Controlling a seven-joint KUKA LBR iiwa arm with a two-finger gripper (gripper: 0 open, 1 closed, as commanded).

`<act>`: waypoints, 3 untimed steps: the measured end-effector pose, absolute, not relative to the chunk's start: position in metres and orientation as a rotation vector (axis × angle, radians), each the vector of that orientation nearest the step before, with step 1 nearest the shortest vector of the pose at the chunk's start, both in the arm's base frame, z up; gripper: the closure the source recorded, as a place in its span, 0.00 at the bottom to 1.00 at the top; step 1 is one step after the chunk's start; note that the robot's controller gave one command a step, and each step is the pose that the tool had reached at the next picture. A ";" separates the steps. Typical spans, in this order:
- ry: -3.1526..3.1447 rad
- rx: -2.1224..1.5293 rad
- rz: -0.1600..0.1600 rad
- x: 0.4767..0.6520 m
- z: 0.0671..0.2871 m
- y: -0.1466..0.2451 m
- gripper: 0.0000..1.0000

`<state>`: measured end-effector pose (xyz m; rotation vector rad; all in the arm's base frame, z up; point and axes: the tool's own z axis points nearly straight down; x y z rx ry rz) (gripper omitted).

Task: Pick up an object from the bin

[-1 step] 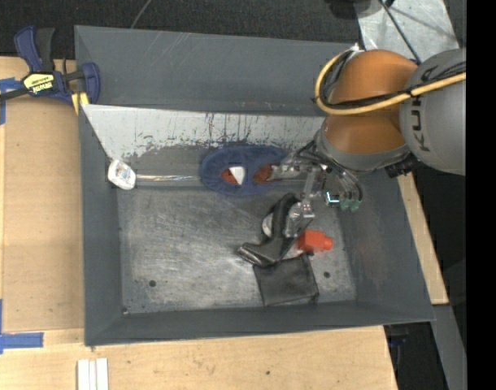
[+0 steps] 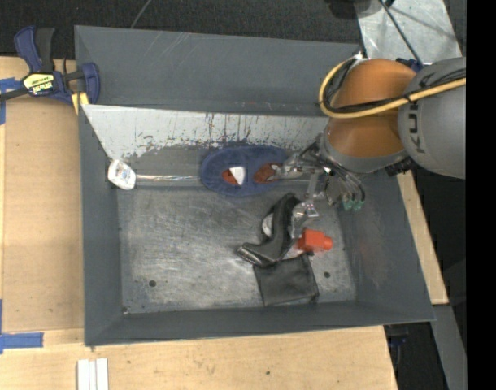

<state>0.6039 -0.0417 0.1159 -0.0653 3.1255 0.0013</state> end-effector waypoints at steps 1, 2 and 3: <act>3.112 -0.061 -0.011 0.607 0.118 -0.047 1.00; 2.973 -0.986 -0.005 0.593 0.250 -0.042 1.00; 2.979 -0.982 -0.001 0.592 0.248 -0.043 0.00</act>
Offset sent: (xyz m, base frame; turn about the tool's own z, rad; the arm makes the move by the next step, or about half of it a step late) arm 0.0000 0.0000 0.0000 0.0000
